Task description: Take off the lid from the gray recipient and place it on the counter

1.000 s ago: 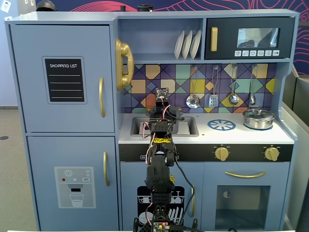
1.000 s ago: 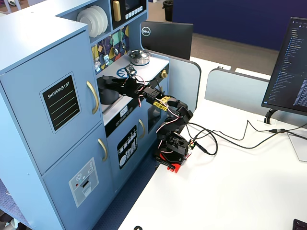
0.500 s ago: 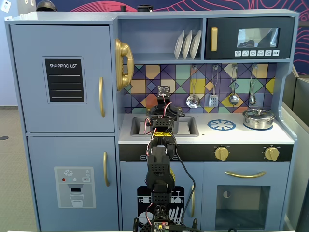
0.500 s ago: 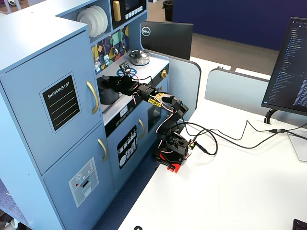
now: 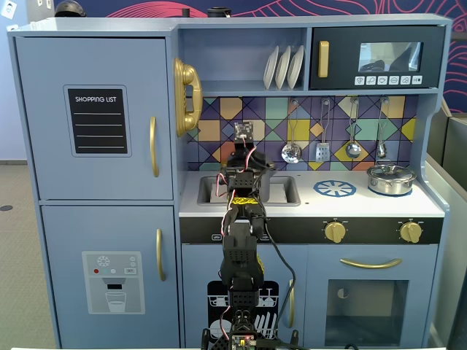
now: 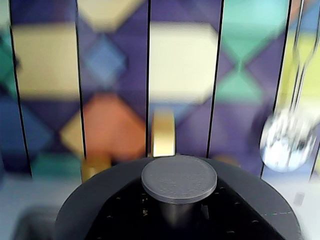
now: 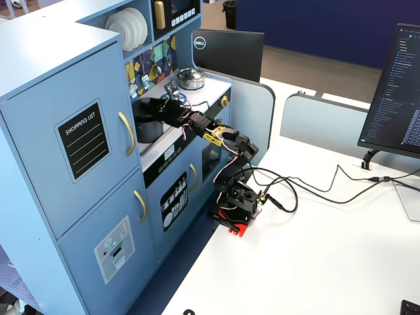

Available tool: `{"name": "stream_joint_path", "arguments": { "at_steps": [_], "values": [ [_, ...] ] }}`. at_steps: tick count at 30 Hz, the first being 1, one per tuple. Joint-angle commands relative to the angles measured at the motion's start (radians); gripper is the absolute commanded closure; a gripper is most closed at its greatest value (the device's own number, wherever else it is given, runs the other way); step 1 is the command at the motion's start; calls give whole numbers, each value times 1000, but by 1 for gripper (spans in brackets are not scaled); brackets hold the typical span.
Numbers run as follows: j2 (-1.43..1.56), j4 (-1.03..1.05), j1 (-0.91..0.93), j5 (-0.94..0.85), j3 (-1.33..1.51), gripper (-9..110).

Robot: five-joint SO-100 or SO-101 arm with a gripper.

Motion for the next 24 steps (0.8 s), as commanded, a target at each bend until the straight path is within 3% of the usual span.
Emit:
{"name": "stream_joint_path", "arguments": {
  "at_steps": [1, 13, 24],
  "values": [
    [101, 67, 72, -5, -124, 102],
    [91, 112, 453, 81, -84, 102],
    [-69, -120, 511, 41, 78, 102]
  ]
}}
